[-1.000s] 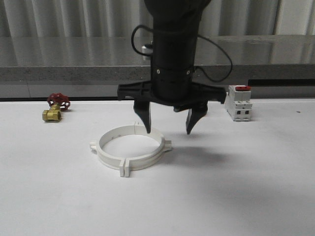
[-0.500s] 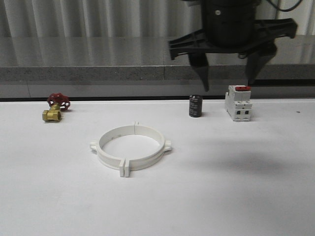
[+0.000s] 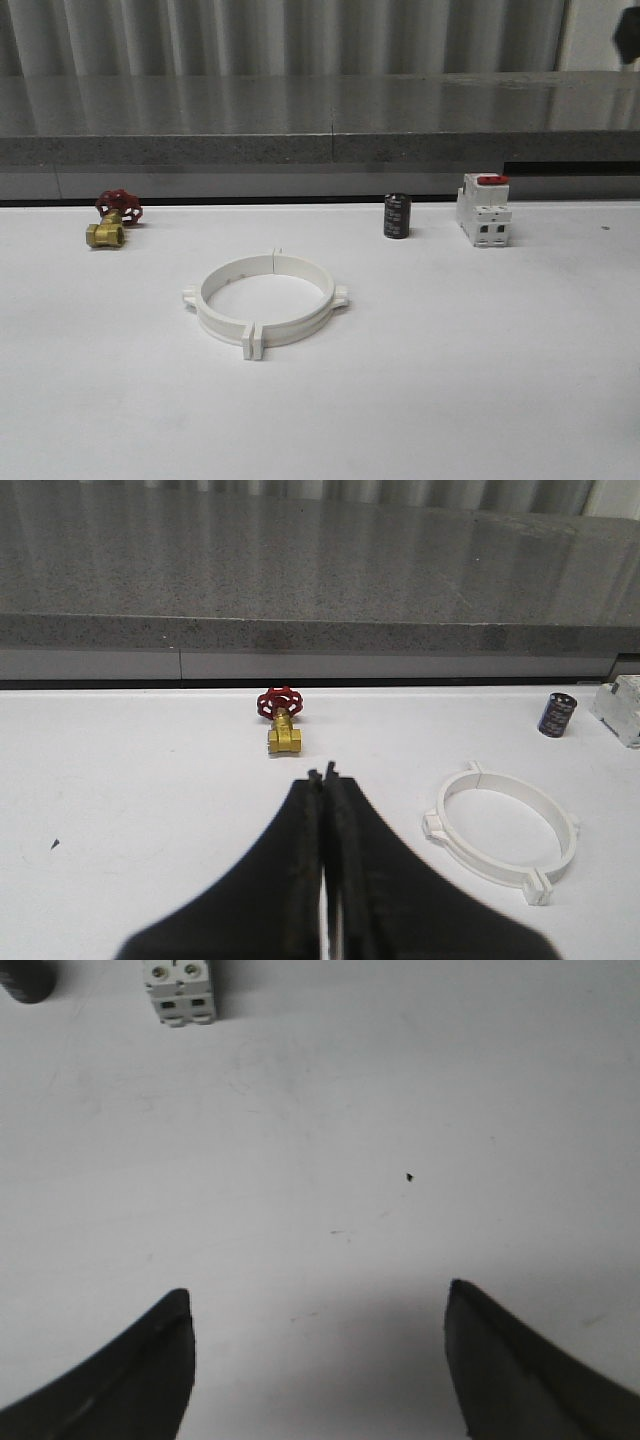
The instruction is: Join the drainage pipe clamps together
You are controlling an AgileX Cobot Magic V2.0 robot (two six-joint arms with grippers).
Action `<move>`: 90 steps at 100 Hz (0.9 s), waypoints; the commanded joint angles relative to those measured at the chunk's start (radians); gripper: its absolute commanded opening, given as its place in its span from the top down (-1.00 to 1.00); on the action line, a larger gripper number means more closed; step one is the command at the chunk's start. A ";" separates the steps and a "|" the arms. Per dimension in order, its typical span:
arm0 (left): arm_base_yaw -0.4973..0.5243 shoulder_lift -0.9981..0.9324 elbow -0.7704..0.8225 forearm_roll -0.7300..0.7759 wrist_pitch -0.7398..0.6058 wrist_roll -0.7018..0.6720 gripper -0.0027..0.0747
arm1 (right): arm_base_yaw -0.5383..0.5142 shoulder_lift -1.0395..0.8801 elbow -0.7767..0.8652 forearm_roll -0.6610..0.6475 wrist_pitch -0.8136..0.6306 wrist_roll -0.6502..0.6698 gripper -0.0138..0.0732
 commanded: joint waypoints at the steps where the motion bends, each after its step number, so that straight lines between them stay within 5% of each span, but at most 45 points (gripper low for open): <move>1: 0.005 0.008 -0.028 -0.001 -0.071 0.000 0.98 | -0.009 -0.141 0.044 -0.044 -0.043 -0.028 -0.53; 27: 0.005 0.008 -0.028 -0.001 -0.071 0.000 0.98 | -0.008 -0.490 0.221 -0.044 0.014 -0.042 -0.41; 61: 0.005 0.008 -0.028 -0.001 -0.071 0.000 0.98 | -0.008 -0.797 0.282 -0.059 0.064 -0.074 0.85; 90: 0.005 0.008 -0.028 -0.001 -0.071 0.000 0.98 | -0.008 -0.810 0.282 -0.091 0.071 -0.074 0.84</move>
